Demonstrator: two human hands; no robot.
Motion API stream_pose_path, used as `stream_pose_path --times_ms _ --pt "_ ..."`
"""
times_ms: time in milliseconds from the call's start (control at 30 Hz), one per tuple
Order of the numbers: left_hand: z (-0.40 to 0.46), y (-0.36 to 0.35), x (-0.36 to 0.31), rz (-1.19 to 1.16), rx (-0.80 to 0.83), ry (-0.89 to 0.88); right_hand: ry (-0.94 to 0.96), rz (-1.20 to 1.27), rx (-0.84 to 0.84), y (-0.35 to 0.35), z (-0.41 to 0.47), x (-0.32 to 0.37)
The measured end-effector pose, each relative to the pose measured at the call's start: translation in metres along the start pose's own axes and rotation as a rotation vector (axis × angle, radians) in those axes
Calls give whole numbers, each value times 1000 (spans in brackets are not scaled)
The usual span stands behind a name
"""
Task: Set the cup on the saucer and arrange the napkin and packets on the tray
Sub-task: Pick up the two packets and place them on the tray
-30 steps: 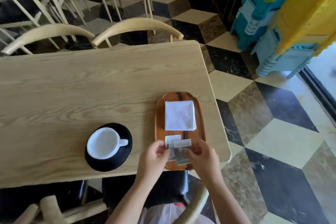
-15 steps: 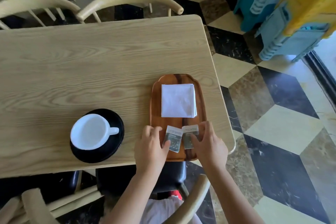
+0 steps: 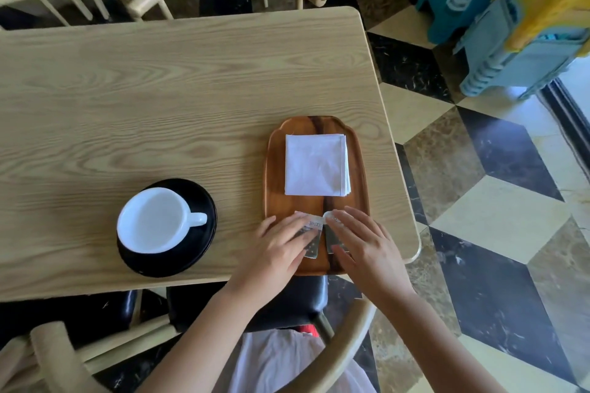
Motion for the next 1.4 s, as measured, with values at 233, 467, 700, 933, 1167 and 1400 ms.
stream_pose_path --times_ms 233,467,700,933,1167,1400 --pt "-2 -4 4 -17 -50 119 -55 23 -11 -3 -1 -4" --pt "3 -6 2 -48 -53 135 -52 34 -21 -5 9 2" --pt "3 -9 -1 -60 -64 148 -52 24 -13 -6 9 4" --pt "4 -9 -3 -22 -38 137 -47 46 -4 -7 6 5" --pt "1 -1 -10 -54 -69 169 -34 115 -12 2 9 10" --pt "5 12 -8 -20 -31 154 -50 55 45 17 17 18"
Point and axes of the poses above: each hand's wrist, its own z-axis towards the middle knuckle, its own y-axis out of the back of the hand, x = y × z, the point moved 1 cm from there along z, towards the middle knuckle, and after that the axes turned 7 degrees about x, right-handed, at the moved point
